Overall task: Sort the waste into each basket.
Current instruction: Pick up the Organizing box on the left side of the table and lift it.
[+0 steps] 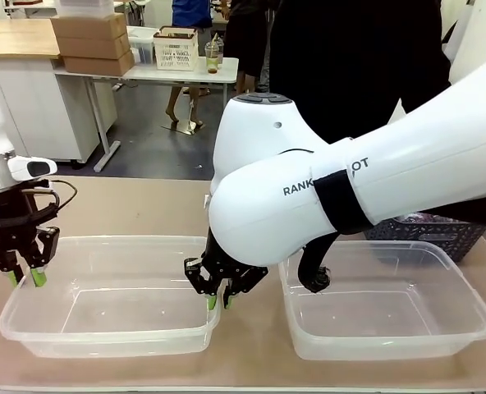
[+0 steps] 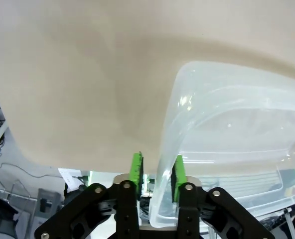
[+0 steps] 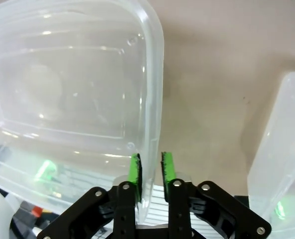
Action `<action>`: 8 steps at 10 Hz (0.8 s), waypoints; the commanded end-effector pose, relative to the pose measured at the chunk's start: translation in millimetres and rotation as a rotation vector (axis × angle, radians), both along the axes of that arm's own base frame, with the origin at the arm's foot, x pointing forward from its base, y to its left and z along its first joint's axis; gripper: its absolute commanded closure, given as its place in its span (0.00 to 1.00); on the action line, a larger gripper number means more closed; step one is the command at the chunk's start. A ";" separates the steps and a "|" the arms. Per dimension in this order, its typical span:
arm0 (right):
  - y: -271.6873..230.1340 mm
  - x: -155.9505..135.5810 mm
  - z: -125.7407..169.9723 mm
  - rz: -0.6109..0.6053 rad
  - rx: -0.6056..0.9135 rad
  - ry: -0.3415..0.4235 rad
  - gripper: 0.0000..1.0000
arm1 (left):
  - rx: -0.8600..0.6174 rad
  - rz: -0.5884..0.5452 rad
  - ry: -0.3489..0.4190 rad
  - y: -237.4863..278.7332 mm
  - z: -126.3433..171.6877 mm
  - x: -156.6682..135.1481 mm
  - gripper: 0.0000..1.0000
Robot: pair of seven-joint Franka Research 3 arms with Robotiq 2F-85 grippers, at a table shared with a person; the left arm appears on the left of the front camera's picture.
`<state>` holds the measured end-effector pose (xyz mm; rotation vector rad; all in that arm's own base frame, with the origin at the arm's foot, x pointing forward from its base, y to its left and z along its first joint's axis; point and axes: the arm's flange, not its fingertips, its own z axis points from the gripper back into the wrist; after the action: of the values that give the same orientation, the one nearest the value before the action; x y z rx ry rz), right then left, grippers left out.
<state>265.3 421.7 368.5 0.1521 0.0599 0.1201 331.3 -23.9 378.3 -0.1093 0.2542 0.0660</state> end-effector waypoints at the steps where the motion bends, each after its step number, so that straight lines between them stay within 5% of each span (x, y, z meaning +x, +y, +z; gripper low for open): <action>1: 0.9 -0.5 2.6 -0.047 -0.019 -0.019 1.00 | -0.027 -0.015 -0.026 0.6 -41.9 -71.3 1.00; 5: -13.0 4.6 12.4 -0.054 -0.055 0.009 1.00 | 0.017 0.024 -0.046 -8.3 -19.7 -64.7 1.00; 8: -42.0 4.2 62.9 -0.012 -0.119 0.085 1.00 | 0.135 0.043 -0.133 -31.4 32.0 -32.3 1.00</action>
<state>270.4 404.4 406.5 0.1001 0.0905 0.0721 319.1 -56.9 411.2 -0.0608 0.1713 0.0755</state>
